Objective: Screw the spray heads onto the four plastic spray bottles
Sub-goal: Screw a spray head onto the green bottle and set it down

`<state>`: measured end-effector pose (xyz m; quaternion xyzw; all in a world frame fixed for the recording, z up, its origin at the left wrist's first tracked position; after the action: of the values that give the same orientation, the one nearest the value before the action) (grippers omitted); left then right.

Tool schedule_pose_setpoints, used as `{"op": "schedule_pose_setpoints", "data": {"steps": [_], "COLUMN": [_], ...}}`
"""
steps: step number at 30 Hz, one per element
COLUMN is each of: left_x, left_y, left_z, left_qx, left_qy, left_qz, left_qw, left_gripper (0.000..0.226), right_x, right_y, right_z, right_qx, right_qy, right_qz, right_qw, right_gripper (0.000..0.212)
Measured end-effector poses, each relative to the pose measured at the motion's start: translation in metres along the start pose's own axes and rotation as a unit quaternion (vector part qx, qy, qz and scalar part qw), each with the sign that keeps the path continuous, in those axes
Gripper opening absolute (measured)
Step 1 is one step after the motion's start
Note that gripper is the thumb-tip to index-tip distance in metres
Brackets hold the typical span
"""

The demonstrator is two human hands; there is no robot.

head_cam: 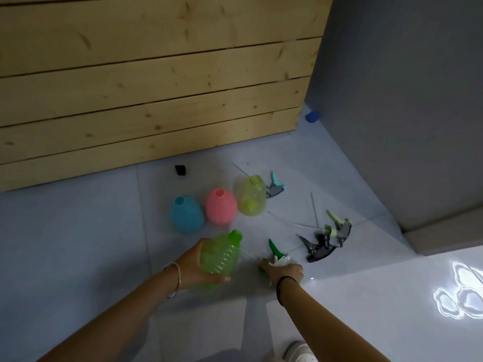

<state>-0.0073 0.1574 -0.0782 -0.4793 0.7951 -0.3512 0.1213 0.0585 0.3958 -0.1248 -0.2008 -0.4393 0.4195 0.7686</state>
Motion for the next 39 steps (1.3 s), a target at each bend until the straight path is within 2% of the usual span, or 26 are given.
{"op": "schedule_pose_setpoints", "data": {"steps": [4,9,12,15,18,21,24,27,31,35,39], "left_x": [0.000,0.006,0.009,0.018,0.017,0.016,0.024,0.037,0.048,0.044,0.044], "left_y": [-0.002,-0.009,-0.018,-0.032,-0.052,-0.090,-0.131,-0.164,-0.195,-0.205,-0.208], "left_z": [0.000,-0.015,-0.041,-0.081,-0.129,-0.185,-0.230,-0.254,-0.269,-0.261,-0.247], "left_qx": [0.001,-0.008,-0.030,-0.041,-0.077,-0.125,-0.185,-0.208,-0.231,-0.240,-0.224], "left_qy": [-0.001,0.017,0.040,0.103,0.133,0.125,0.095,0.047,0.021,0.005,0.026], "left_qz": [0.004,0.010,0.006,-0.046,-0.060,-0.077,-0.126,-0.170,-0.229,-0.247,-0.251], "left_qw": [1.000,1.000,0.999,0.993,0.986,0.981,0.970,0.962,0.945,0.939,0.941], "left_gripper": [0.086,0.088,0.083,0.090,0.093,0.095,0.095,0.090,0.083,0.083,0.089], "right_x": [-0.004,-0.003,0.016,0.054,0.101,0.154,0.200,0.233,0.264,0.283,0.281], "right_y": [0.003,0.003,-0.010,-0.033,-0.064,-0.102,-0.144,-0.183,-0.231,-0.252,-0.261], "right_z": [0.002,0.003,0.025,0.063,0.107,0.155,0.198,0.234,0.265,0.270,0.260], "right_qx": [0.017,0.044,0.100,0.190,0.265,0.342,0.405,0.455,0.512,0.517,0.523], "right_qy": [-0.008,0.086,0.150,0.186,0.229,0.268,0.300,0.316,0.322,0.387,0.400], "right_qz": [-0.005,0.022,0.050,0.063,0.065,0.053,0.044,0.030,0.001,-0.003,0.013], "right_qw": [1.000,0.995,0.982,0.962,0.935,0.899,0.862,0.832,0.796,0.763,0.752], "right_gripper": [0.097,0.062,0.056,0.052,0.052,0.053,0.058,0.053,0.054,0.049,0.050]}}
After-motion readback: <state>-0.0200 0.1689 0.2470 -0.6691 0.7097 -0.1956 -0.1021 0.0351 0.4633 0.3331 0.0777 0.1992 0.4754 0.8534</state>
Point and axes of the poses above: each hand's wrist, its own y-axis towards the middle knuckle, its own x-axis out of the back of the hand, z = x × y, the point moved 7 cm from there along y, towards the middle knuckle, and after that the axes turned 10 degrees about x, right-handed, at the moved point
